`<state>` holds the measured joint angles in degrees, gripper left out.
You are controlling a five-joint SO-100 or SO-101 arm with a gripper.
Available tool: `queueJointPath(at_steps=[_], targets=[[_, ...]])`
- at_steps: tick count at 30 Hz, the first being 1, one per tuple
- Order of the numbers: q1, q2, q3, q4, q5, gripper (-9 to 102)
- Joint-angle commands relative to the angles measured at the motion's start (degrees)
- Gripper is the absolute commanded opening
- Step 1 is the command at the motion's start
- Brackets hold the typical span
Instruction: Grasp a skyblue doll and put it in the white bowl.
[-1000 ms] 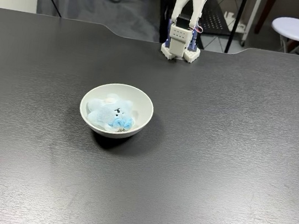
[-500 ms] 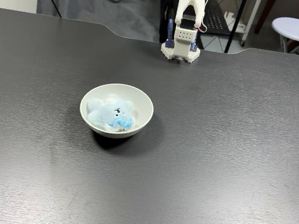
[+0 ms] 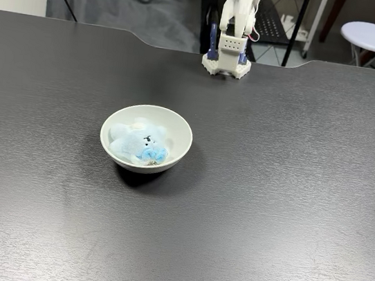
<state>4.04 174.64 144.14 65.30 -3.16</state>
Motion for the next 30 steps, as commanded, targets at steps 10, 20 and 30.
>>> queueJointPath(at_steps=[10,20,30], targets=[[2.5,12.7,16.2,-0.4,0.6,-1],[6.8,16.3,23.2,0.3,0.6,-1],[5.8,16.5,23.9,6.3,0.7,-1]])
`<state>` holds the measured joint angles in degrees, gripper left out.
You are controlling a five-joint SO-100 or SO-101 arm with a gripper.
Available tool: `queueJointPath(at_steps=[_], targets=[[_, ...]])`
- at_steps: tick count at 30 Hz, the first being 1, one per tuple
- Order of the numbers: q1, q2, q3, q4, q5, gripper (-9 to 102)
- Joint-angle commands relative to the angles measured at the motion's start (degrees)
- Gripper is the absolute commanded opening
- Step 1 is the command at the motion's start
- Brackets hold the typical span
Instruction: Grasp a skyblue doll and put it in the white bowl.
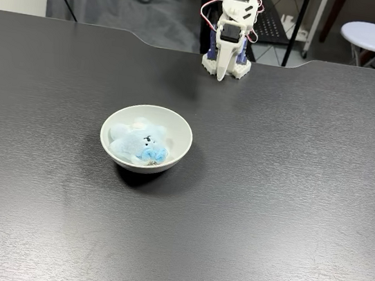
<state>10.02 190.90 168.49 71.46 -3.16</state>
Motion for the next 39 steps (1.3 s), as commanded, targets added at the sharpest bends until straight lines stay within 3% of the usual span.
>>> queueJointPath(at_steps=[1,39], targets=[[-0.8,0.4,-0.4,0.2,0.7,-1],[-3.5,0.3,-0.6,0.2,0.6,-1]])
